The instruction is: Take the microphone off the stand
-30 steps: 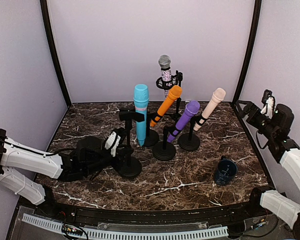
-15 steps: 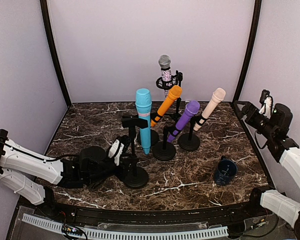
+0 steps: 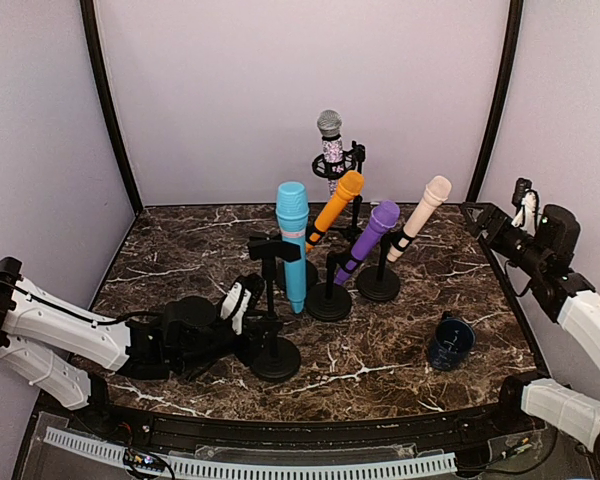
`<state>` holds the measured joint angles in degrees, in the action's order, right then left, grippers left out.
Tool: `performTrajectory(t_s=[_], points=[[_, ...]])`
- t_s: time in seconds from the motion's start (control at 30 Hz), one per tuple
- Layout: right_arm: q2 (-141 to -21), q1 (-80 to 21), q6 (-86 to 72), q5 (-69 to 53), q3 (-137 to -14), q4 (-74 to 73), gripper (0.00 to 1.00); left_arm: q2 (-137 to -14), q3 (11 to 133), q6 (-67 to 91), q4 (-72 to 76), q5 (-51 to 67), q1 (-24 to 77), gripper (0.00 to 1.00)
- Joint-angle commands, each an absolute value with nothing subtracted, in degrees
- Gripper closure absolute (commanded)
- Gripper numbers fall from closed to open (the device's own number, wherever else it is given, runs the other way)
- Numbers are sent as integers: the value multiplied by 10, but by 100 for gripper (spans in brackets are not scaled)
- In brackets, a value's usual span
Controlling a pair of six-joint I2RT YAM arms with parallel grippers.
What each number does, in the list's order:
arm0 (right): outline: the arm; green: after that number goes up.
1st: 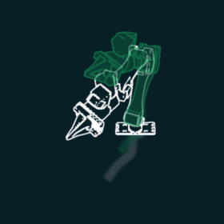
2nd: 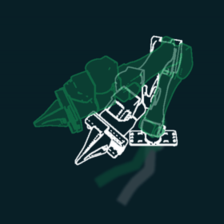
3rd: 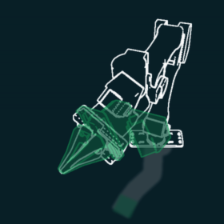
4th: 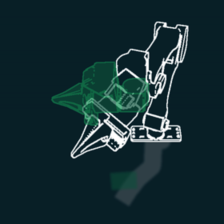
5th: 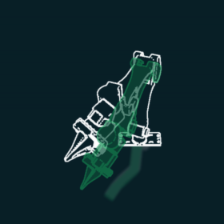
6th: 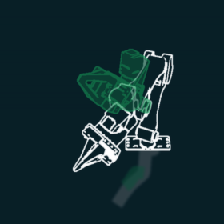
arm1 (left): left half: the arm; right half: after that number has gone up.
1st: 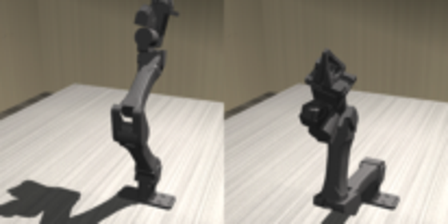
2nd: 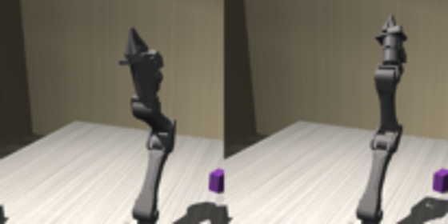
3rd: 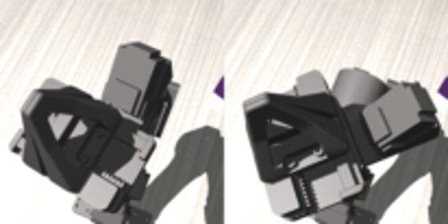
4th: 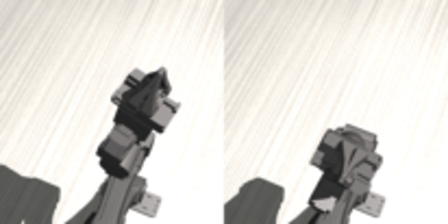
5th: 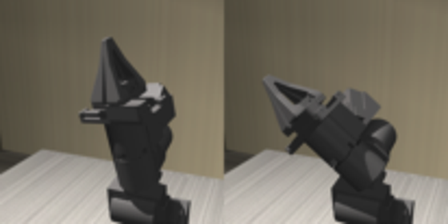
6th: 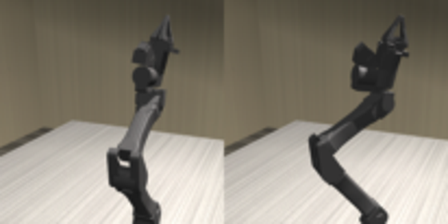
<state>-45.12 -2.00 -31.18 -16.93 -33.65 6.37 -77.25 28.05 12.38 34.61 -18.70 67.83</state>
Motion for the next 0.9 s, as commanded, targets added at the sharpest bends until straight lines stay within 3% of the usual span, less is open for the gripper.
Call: performTrajectory(t_s=[0.0, 0.1, 0.27, 0.63, 0.87], points=[[-453, -27, -306, -171, -364, 82, 1, -759, 280, 144, 353, -180, 683, 61], [-455, -30, -300, -172, -377, 74, 1, -749, 279, 150, 343, -192, 683, 43], [-464, -32, -273, -167, -422, 40, 1, -732, 280, 143, 322, -213, 683, 29], [-506, -52, -241, -174, -526, 3, 1, -653, 268, 152, 243, -239, 679, 12], [-584, -110, -195, -184, -651, -71, 1, -565, 247, 171, 175, -123, 568, 10]])
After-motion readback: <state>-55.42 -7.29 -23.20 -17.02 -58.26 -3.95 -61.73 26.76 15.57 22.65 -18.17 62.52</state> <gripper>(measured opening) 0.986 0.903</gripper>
